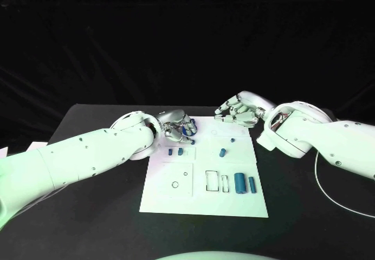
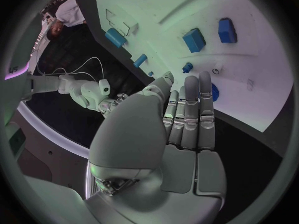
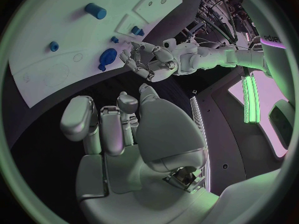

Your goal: Assemble the parts on the task board

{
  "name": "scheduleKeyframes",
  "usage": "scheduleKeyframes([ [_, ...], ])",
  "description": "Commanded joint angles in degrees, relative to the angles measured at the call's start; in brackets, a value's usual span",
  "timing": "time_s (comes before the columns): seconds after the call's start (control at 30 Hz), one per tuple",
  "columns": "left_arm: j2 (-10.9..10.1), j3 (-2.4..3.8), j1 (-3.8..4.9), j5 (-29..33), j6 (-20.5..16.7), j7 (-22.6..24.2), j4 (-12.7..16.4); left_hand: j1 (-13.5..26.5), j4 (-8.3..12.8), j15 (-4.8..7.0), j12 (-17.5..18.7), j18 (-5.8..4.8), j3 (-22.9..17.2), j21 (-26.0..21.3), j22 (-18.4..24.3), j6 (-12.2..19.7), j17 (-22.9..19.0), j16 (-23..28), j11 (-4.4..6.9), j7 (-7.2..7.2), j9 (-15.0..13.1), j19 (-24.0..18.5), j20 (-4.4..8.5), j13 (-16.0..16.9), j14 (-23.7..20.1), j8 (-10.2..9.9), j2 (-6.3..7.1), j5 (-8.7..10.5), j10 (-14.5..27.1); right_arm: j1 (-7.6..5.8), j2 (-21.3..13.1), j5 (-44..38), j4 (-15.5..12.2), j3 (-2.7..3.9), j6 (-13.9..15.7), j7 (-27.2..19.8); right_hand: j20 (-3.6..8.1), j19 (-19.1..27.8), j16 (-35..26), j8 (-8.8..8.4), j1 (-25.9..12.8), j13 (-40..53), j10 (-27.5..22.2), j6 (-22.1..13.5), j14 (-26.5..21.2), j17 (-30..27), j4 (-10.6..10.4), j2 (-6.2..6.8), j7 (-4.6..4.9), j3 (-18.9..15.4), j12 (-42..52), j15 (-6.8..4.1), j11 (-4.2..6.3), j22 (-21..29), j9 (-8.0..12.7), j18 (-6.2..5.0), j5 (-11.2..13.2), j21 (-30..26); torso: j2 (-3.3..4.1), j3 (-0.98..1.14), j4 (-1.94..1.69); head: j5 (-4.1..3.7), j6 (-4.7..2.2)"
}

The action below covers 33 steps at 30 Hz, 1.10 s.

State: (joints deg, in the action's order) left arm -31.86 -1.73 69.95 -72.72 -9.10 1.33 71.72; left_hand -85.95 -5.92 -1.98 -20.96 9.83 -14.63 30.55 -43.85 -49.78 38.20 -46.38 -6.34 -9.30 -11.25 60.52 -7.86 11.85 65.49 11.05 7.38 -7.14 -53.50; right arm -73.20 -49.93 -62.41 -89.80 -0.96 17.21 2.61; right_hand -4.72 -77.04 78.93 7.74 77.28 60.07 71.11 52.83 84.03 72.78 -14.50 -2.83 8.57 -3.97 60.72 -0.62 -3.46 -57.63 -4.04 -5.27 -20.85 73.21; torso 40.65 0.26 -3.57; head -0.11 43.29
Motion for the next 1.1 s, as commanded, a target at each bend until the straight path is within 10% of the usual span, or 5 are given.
scheduleKeyframes([
  [0.03, 0.7, -0.02, -0.2, -9.2, -1.8, 1.2, -0.7, 2.1, -0.6, 0.43, -0.2, 0.83, 1.5, 1.3, -0.5, -0.8, 5.6, -7.0, 0.54, 0.28, 1.0, 2.7, 0.36, -0.7, 5.0, -0.6, 0.81, 0.71, -1.8, 0.07, 0.0, -0.1, -0.1, 0.0, 0.6, -0.8, -0.03, 0.2, -0.1, 0.38, 1.1, 0.0, -0.3, -0.2, 2.6, 0.2, 0.6, -0.09, 0.03, 0.2, 0.1, -0.51, 0.03, -0.1, 0.1, -0.78, -0.2, -0.1, -0.07, 0.0, -0.11, -0.07, -0.13],
  [0.2, 1.6, -0.11, -0.36, -12.2, 0.5, -1.5, -1.7, 2.9, -1.2, 0.84, -0.5, 0.58, 3.2, 3.8, -2.3, -3.3, 18.5, -20.8, 0.86, 0.48, 2.4, 6.2, 0.8, -1.9, 11.2, -1.0, 0.71, 1.0, -2.8, 0.09, 0.0, -0.1, -0.1, 0.0, 0.9, -1.0, -0.03, 0.2, 0.0, 0.39, 1.3, 0.1, -0.2, -0.2, 2.7, 0.3, 0.8, -0.14, 0.03, 0.3, 0.2, -0.52, 0.03, -0.2, 0.1, -0.77, -0.3, -0.1, -0.01, 0.07, 0.0, -0.04, -0.09],
  [1.1, 6.4, -0.17, -1.48, -12.7, 2.6, -2.7, -7.2, 1.0, -0.1, 1.49, 1.5, -1.35, -2.8, 18.6, -15.2, -8.3, 28.8, -32.1, 1.51, 1.13, 5.1, 12.2, 1.5, -5.7, 16.2, -2.3, -0.38, 0.74, -6.3, 0.13, 0.1, -0.1, -0.2, 0.0, 1.3, -1.1, -0.02, 0.1, 0.0, 0.4, 1.6, 0.1, -0.3, -0.2, 2.7, 0.4, 0.9, -0.26, 0.04, 0.4, 0.1, -0.52, 0.03, -0.2, 0.1, -0.77, -0.3, -0.1, -0.03, 0.11, -0.02, -0.23, -0.04],
])
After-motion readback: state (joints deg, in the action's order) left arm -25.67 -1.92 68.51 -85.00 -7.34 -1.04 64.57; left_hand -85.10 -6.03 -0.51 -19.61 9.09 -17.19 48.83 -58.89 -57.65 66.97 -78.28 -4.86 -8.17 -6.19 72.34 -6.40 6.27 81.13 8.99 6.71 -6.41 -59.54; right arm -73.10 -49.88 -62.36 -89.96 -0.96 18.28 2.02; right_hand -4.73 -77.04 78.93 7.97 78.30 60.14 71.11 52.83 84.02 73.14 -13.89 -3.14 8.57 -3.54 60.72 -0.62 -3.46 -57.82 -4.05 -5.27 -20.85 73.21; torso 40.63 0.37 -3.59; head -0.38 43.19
